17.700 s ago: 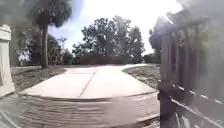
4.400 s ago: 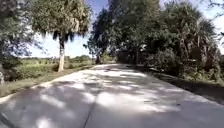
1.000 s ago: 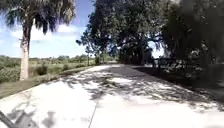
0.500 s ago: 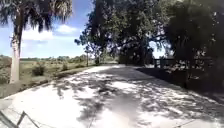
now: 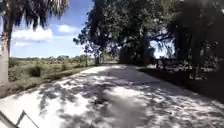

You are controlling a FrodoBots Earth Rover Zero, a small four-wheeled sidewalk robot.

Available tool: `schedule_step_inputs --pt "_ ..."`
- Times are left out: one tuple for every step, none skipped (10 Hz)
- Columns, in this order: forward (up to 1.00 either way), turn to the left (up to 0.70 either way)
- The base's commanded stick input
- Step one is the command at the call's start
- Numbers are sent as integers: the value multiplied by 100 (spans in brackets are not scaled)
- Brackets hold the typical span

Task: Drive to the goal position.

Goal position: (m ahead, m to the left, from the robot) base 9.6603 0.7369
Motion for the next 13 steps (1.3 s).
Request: schedule_step_inputs --pt "84 0" --pt "84 0" --pt "84 0" --pt "84 0" --pt "84 0" --pt "84 0" --pt "84 0" --pt "84 0" --pt "84 0" --pt "84 0" --pt "84 0" --pt "84 0" --pt "84 0"
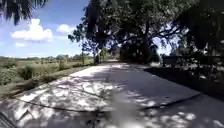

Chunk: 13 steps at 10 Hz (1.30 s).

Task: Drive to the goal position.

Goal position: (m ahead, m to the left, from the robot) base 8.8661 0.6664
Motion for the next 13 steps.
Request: schedule_step_inputs --pt "84 0" --pt "84 0" --pt "84 0" --pt "84 0" --pt "84 0" --pt "84 0" --pt "84 0" --pt "84 0" --pt "84 0" --pt "84 0" --pt "84 0" --pt "84 0" --pt "84 0"
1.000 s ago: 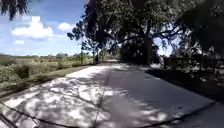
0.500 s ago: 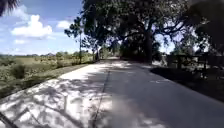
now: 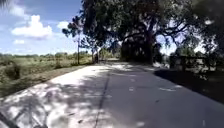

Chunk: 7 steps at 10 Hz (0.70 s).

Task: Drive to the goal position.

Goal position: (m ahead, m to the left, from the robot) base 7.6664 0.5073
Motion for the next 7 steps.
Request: schedule_step_inputs --pt "84 0" --pt "84 0" --pt "84 0" --pt "84 0" --pt "84 0" --pt "84 0" --pt "84 0"
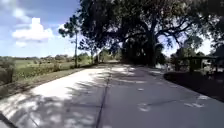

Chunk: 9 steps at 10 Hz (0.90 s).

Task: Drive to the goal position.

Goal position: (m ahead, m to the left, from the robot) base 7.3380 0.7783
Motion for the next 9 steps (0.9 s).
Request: schedule_step_inputs --pt "83 0" --pt "83 0" --pt "83 0" --pt "83 0" --pt "83 0" --pt "83 0" --pt "83 0" --pt "83 0" --pt "83 0"
